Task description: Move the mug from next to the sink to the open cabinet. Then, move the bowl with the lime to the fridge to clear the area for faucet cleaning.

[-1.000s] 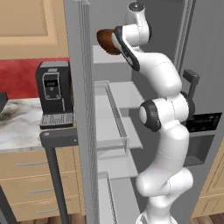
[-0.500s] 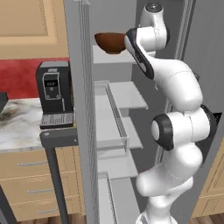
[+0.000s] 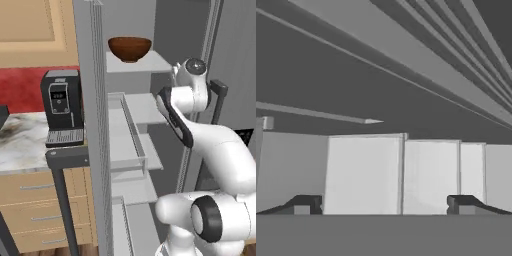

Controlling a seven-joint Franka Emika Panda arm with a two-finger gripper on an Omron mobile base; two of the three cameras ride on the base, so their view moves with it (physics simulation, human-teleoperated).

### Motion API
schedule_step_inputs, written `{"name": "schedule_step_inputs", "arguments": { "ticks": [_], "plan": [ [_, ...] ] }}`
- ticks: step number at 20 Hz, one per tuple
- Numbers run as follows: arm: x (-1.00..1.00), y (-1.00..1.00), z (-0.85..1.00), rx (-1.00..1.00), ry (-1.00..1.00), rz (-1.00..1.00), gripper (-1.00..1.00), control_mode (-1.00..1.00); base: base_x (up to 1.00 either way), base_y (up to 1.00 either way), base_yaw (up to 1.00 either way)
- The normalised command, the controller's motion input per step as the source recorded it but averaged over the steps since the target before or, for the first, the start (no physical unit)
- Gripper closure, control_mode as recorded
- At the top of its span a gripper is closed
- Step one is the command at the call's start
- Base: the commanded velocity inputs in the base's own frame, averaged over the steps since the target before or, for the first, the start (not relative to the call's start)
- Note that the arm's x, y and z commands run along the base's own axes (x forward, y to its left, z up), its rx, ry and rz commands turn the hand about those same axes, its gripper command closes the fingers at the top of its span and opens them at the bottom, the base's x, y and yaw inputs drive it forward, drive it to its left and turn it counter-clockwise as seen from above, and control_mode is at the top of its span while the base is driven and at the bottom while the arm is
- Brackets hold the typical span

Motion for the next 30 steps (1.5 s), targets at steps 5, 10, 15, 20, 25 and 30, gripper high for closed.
{"name": "schedule_step_inputs", "arguments": {
  "ticks": [5, 10, 15, 20, 25, 30],
  "plan": [
    [-1.00, -0.32, -0.48, 0.07, -0.11, 0.06, -1.00, -1.00, 0.00, 0.00, 0.00],
    [-1.00, -0.63, 0.03, 0.19, -0.04, 0.06, -1.00, -1.00, 0.00, 0.00, 0.00],
    [-1.00, -0.45, 0.03, 0.16, 0.00, 0.03, -1.00, -1.00, 0.00, 0.00, 0.00],
    [-0.80, -0.03, -0.01, 0.03, 0.03, 0.09, -1.00, -1.00, 0.00, 0.00, 0.00],
    [-0.16, 0.00, -0.03, 0.00, 0.01, 0.02, -1.00, 1.00, -0.80, 0.03, 0.32],
    [0.00, 0.00, 0.00, 0.00, 0.00, 0.00, -1.00, 1.00, -0.48, 0.77, 0.65]
  ]
}}
